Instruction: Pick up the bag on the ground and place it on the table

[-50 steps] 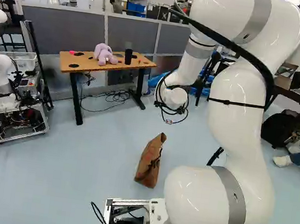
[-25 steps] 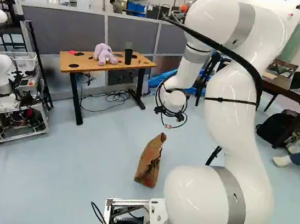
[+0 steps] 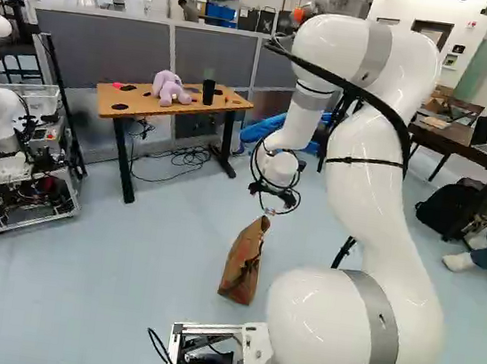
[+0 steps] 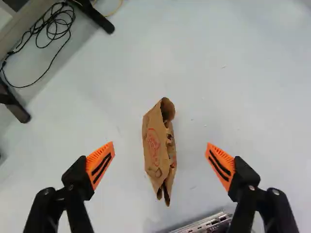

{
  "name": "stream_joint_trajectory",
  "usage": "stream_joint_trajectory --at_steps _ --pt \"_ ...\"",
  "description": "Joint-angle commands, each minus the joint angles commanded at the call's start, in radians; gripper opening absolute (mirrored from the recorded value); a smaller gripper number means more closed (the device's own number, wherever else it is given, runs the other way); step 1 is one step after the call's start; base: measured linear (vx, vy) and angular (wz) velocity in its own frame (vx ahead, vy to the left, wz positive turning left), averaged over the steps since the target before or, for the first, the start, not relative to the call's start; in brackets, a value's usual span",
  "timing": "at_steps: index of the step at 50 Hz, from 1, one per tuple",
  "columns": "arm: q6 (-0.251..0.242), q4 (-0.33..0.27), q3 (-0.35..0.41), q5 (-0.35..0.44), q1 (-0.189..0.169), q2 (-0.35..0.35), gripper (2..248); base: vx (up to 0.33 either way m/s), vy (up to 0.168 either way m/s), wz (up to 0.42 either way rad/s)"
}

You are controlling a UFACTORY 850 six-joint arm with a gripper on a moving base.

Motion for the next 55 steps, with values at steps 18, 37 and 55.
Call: stream_joint_trajectory --at_steps 18,37,55 --pt "0.000 0.001 -0.045 -0.002 0.000 -0.072 247 0.000 0.000 0.000" --pt "0.000 0.001 -0.093 -0.002 0.001 -0.146 247 0.000 0.000 0.000" --pt "0.000 0.001 -0.137 -0.002 0.001 -0.214 247 0.000 0.000 0.000"
